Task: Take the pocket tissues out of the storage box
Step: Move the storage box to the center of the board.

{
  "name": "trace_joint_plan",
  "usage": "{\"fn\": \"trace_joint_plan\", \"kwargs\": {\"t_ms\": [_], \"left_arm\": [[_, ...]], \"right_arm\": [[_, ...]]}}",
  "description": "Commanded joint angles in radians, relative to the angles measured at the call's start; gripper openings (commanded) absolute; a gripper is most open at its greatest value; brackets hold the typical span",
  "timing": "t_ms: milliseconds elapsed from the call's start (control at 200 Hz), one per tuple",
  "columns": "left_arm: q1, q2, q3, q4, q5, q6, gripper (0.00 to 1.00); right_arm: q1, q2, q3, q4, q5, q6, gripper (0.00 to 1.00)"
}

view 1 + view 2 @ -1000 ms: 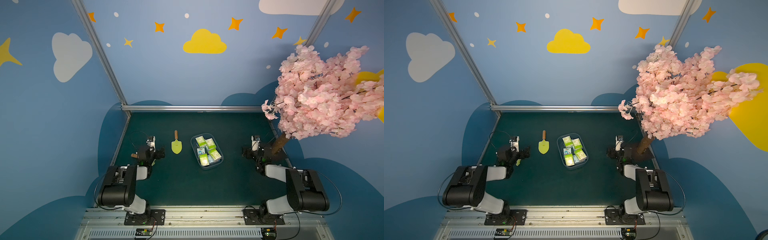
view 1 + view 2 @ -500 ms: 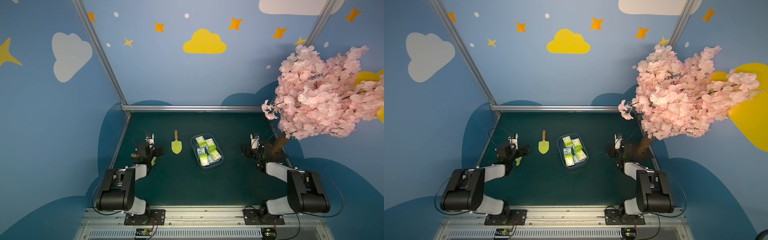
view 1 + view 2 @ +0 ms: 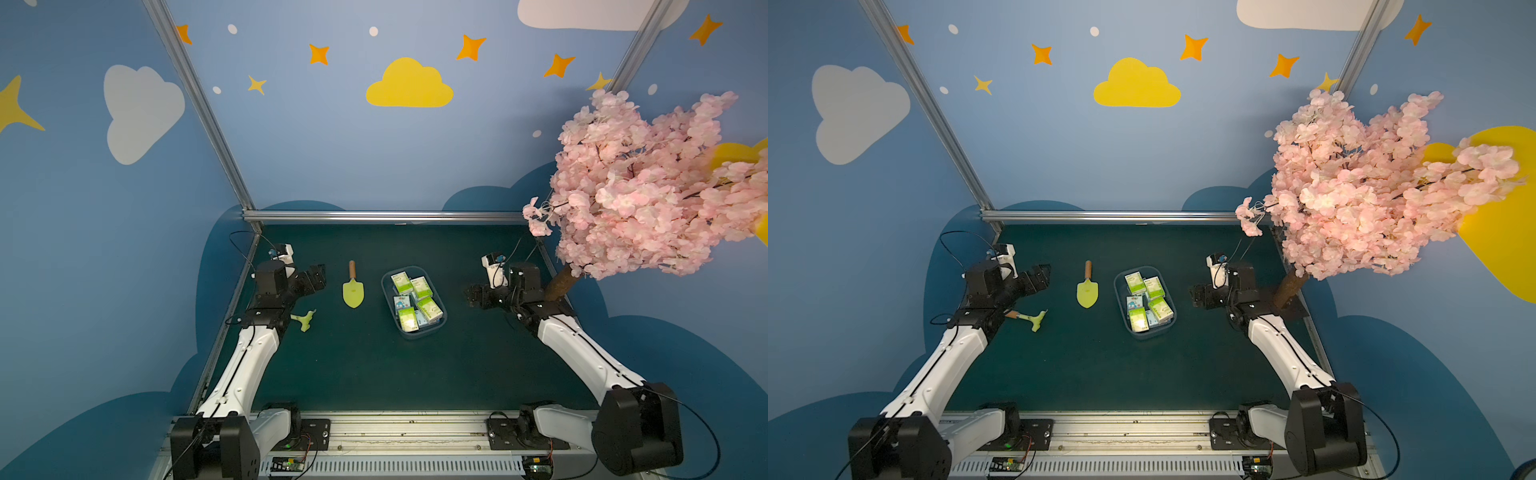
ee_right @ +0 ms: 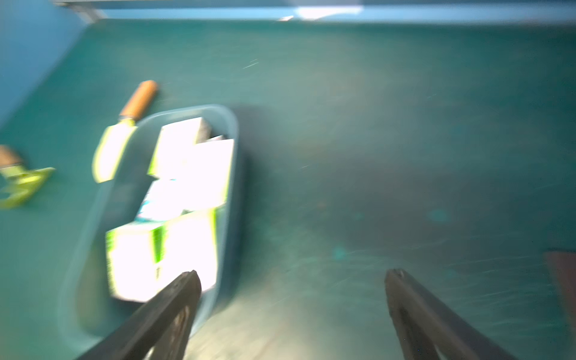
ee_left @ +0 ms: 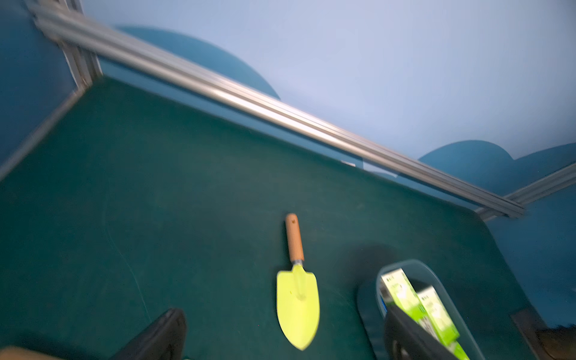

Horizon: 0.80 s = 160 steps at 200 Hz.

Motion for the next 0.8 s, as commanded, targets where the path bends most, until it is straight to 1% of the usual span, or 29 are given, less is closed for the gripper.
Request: {"fn": "trace_joint_plan", "kwargs": {"t_ms": [0, 120, 250, 355, 431, 601, 796], "left_arm": [[-0.023, -0.024, -0.003, -0.172, 0.14, -0.161, 1.0], [-0.066, -0.011, 0.008, -0.208, 0.237, -0.231, 1.0], [-0.153, 0.048, 0.035, -0.232, 0.324, -0.297, 1.0], [-0.234, 0.113, 0.054, -0.209, 0.368, -0.355, 0.98], [-0.288, 0.169, 0.068, -0.148, 0.412, -0.395, 0.93], [-0.377, 0.315, 0.131, -0.085, 0.44, -0.45, 0.83], [-0.417, 0.456, 0.213, -0.086, 0.428, -0.463, 0.71]], "right_arm": [[0.028, -0.017, 0.049, -0.183, -0.106, 0.134, 0.98], [0.045, 0.013, 0.081, -0.236, -0.199, 0.242, 0.98], [0.067, 0.078, 0.122, -0.293, -0.279, 0.323, 0.98], [0.092, 0.143, 0.145, -0.296, -0.331, 0.376, 0.92], [0.113, 0.197, 0.171, -0.287, -0.354, 0.411, 0.86], [0.139, 0.319, 0.244, -0.285, -0.353, 0.462, 0.75], [0.137, 0.419, 0.329, -0.288, -0.288, 0.478, 0.68]]}}
